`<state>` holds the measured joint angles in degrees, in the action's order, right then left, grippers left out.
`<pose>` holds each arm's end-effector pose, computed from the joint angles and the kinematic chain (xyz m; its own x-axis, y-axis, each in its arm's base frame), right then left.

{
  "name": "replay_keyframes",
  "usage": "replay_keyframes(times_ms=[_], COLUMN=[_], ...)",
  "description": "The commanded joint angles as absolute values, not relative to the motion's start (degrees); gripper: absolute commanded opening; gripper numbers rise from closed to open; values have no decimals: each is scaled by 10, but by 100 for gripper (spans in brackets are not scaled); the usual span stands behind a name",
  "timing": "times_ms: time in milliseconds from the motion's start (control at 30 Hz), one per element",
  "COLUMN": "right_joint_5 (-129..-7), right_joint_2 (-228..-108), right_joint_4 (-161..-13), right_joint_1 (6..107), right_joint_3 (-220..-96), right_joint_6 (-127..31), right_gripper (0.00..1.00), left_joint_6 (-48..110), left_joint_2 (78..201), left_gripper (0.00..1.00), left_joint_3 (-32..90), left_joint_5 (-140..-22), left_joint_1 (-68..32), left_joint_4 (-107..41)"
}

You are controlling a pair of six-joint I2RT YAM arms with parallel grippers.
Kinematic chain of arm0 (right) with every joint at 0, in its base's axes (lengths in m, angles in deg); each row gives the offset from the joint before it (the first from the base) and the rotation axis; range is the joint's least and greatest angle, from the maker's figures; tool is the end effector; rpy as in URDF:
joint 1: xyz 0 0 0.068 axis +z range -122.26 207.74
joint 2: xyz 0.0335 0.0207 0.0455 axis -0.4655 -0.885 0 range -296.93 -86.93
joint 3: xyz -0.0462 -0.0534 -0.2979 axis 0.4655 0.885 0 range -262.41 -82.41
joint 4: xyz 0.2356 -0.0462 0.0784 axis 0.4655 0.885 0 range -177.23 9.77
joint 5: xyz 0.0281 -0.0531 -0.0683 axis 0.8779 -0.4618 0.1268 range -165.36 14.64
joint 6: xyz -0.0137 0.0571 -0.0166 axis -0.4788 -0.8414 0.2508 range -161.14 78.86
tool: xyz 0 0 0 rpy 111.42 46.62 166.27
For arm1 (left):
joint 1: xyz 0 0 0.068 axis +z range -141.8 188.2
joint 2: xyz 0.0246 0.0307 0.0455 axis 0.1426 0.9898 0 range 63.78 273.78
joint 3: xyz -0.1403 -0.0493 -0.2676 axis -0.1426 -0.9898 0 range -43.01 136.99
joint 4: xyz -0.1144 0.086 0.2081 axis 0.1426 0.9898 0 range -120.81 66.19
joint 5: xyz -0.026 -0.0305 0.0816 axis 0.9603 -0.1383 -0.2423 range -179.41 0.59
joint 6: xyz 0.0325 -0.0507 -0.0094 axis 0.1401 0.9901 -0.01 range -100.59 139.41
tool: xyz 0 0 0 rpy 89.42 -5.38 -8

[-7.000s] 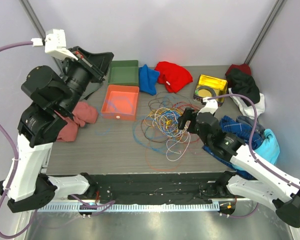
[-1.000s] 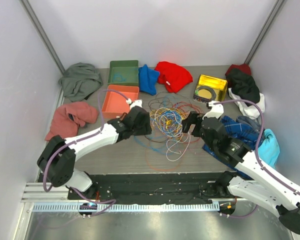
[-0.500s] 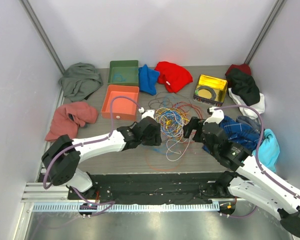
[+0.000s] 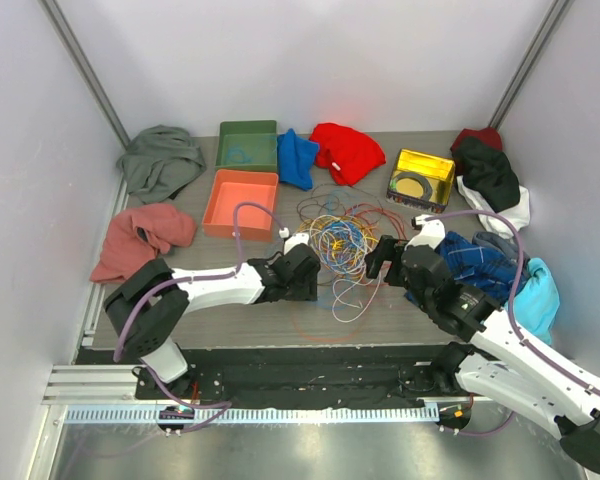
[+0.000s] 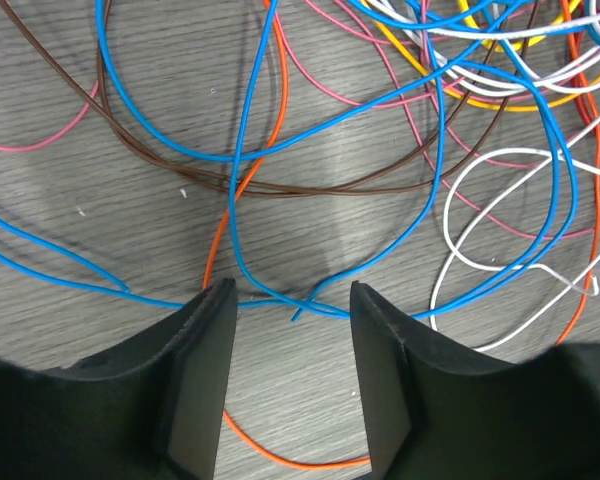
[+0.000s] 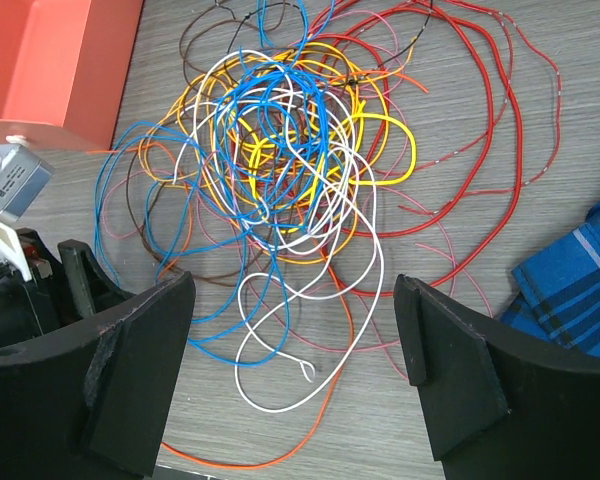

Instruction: Untangle the cables

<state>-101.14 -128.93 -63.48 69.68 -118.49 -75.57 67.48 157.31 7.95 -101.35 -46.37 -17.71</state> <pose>0.1165 0.0780 0.2916 -0.4851 0.2487 -0.8383 -0.0561 0.9479 0.3137 0.1927 -0.2547 0.1983 -0.8627 -0.0431 -0.5039 0.1312 0.9432 -0.3054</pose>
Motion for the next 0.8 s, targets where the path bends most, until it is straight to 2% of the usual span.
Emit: replay_keyframes(times_ms=[0,233,267,400,467,600,767], right_joint_5=[-1018,-1024,-1023,-1024,-1023,-1016,-1005], right_joint_2=[-1294,-1288,-1287,-1288,-1289,-1296,-1302], right_joint_4=[-648,-642,-642,-642,-647,-656,-676], right_joint_1=[698,698,698,699,698,698,699], right_joint_3=[-1185,-1185,-1185,-1191,-1191,-1196,-1196], right_joint_6=[-759,-757,-757,-754,-749,-741,-744], right_gripper=[89,89,89,89,89,89,89], left_joint_6=[684,682,681,651,623,528,460], left_joint_2=[1596,1609,1605,1523,1435,1305,1246], left_gripper=[43,9,0,0,0,0,0], left_joint_3=[81,81,81,90,107,181,334], left_joint_5=[-1010,-999,-1003,-1037,-1067,-1120,-1216], left_joint_1=[-464,-463,-464,-465,-465,-465,-465], left_joint_4=[-208,-221,-215,-178,-145,-89,-5])
